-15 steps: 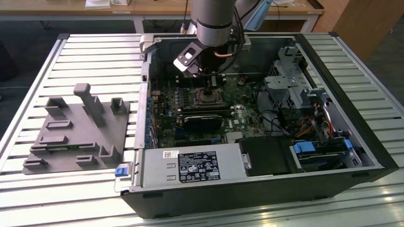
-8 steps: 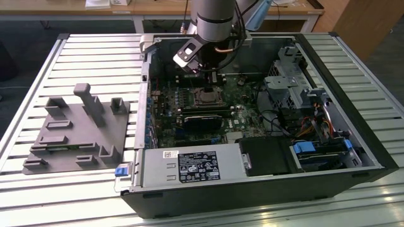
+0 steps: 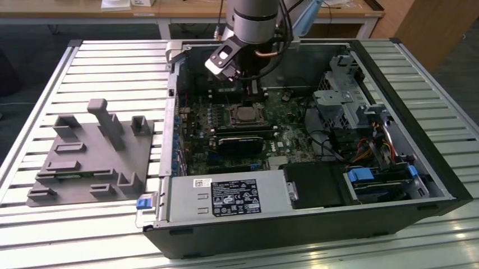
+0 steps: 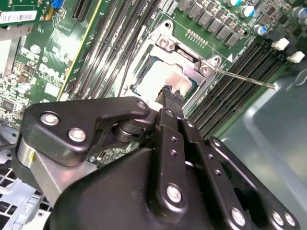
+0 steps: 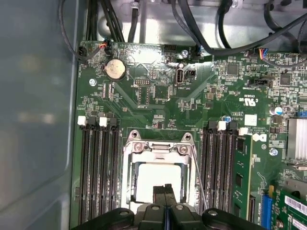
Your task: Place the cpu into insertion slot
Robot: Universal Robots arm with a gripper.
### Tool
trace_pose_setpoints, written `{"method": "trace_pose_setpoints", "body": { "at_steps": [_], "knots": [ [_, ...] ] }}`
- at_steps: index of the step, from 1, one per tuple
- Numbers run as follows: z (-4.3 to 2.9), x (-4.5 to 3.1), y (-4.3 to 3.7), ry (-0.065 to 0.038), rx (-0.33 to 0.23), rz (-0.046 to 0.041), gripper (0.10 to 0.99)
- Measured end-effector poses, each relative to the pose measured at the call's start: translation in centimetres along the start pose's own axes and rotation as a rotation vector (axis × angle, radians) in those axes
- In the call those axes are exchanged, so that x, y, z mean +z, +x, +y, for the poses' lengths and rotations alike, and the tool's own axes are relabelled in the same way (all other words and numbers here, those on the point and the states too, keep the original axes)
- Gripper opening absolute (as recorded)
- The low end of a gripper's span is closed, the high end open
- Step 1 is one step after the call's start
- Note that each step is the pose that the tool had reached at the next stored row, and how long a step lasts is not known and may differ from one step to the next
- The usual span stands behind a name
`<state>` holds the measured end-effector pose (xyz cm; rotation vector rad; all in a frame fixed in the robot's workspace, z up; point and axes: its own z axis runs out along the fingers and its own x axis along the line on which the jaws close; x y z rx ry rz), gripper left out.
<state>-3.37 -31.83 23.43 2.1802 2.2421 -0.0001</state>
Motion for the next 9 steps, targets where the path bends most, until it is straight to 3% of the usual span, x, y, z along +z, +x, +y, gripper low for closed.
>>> {"method": "trace_pose_setpoints", "body": {
  "at_steps": [9],
  "knots": [
    [0.01,-1.31,-0.01,0.000,0.000,0.0000,0.106]
  ]
}}
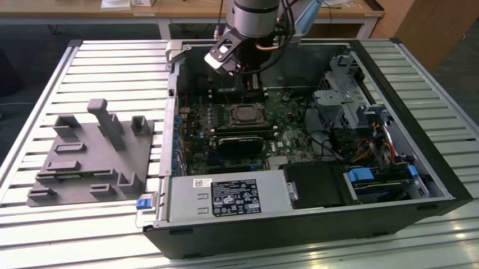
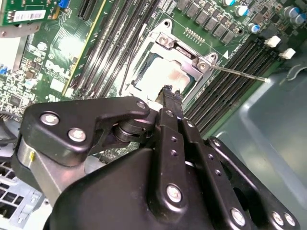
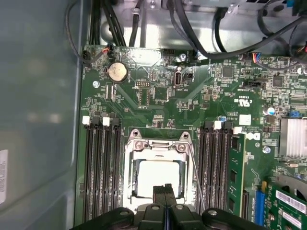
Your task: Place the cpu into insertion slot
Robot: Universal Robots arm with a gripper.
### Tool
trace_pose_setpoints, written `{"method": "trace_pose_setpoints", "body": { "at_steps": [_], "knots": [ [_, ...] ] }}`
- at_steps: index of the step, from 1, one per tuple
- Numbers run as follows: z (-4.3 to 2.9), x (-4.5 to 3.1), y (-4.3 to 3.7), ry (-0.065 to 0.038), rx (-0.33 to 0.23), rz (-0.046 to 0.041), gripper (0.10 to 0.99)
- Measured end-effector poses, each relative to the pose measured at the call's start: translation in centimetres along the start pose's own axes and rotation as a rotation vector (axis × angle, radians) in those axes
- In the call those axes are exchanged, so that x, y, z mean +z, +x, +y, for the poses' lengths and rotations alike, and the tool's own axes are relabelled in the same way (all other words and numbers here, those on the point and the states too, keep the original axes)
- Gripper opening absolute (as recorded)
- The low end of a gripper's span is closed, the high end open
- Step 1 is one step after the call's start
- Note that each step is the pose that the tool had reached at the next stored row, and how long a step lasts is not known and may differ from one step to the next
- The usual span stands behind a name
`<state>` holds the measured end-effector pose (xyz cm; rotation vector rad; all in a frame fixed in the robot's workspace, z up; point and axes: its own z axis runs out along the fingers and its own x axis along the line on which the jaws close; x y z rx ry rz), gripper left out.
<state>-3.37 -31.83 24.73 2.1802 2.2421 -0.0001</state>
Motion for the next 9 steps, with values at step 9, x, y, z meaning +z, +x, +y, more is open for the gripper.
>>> {"method": "trace_pose_setpoints", "body": {
  "at_steps": [9],
  "knots": [
    [0.02,-1.81,-0.02,0.000,0.000,0.0000,0.106]
  ]
}}
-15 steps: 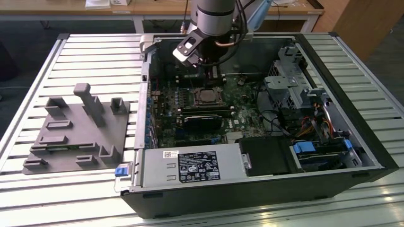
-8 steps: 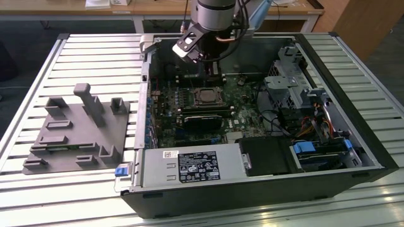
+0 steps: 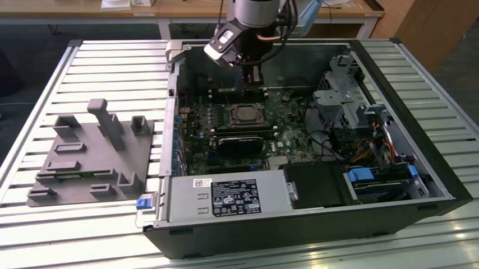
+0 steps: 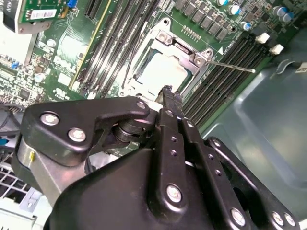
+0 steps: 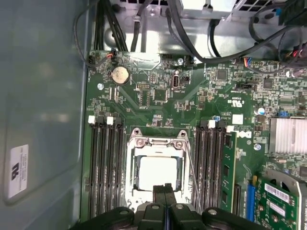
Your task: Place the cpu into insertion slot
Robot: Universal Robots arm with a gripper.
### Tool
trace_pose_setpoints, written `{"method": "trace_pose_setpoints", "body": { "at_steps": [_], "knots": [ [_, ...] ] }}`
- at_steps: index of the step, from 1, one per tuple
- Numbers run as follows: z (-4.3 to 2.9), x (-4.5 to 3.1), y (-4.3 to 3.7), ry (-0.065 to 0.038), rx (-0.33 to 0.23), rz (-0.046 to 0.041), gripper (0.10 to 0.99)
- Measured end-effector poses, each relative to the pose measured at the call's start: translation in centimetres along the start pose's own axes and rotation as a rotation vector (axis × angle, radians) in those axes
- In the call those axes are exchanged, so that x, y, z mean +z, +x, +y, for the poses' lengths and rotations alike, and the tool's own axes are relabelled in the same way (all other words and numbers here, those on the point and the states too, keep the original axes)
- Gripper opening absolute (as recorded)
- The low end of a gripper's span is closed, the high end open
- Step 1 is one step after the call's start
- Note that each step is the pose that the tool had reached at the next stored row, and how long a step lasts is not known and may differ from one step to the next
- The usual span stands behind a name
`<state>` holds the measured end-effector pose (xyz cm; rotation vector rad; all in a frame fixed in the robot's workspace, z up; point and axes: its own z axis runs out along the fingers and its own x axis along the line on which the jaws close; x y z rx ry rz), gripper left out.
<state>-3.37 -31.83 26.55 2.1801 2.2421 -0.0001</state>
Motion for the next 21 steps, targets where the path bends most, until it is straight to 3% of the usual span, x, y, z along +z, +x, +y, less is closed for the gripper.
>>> {"method": "trace_pose_setpoints", "body": {
  "at_steps": [3,13,15,17,21],
  "knots": [
    [0.00,-0.08,0.00,0.000,-0.008,0.0002,0.106],
    [0.00,-0.05,-0.01,-0.002,-0.186,0.0020,0.106],
    [0.00,-0.05,-0.01,-0.004,-0.209,0.0081,0.106],
    [0.00,-0.04,-0.01,-0.005,-0.225,0.0211,0.106],
    [0.00,0.01,-0.01,-0.006,-0.292,0.0231,0.106]
  ]
}}
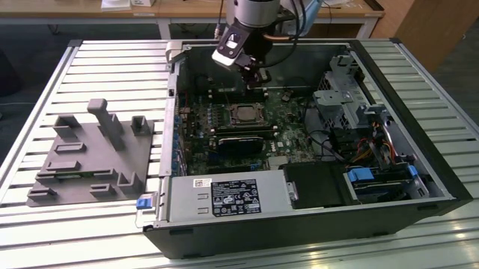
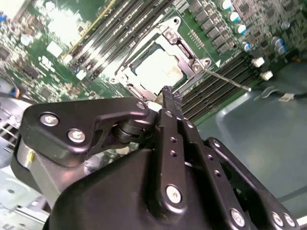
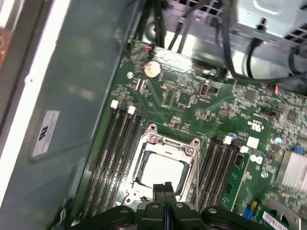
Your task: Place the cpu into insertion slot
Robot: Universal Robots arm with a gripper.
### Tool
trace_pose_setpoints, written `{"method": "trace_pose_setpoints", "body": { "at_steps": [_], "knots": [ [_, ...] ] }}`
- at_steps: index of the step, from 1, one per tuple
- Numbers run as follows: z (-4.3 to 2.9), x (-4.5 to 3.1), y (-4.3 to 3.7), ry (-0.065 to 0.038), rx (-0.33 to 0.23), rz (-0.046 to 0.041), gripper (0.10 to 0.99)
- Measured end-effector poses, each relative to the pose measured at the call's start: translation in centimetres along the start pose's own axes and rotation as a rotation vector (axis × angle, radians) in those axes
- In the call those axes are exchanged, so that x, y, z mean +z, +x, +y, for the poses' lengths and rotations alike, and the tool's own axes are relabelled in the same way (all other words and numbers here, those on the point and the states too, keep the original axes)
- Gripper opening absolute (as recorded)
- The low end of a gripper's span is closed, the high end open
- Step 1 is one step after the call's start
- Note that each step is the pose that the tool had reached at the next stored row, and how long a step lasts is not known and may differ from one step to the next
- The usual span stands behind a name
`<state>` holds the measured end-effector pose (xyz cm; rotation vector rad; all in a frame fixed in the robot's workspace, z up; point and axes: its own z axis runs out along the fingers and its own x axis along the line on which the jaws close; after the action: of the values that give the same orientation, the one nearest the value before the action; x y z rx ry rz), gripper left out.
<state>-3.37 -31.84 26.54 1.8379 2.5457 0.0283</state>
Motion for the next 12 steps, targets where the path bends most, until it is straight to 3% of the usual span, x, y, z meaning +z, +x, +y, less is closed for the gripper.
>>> {"method": "trace_pose_setpoints", "body": {
  "at_steps": [12],
  "knots": [
    [0.00,0.17,0.00,0.002,-0.219,0.0034,0.106]
  ]
}}
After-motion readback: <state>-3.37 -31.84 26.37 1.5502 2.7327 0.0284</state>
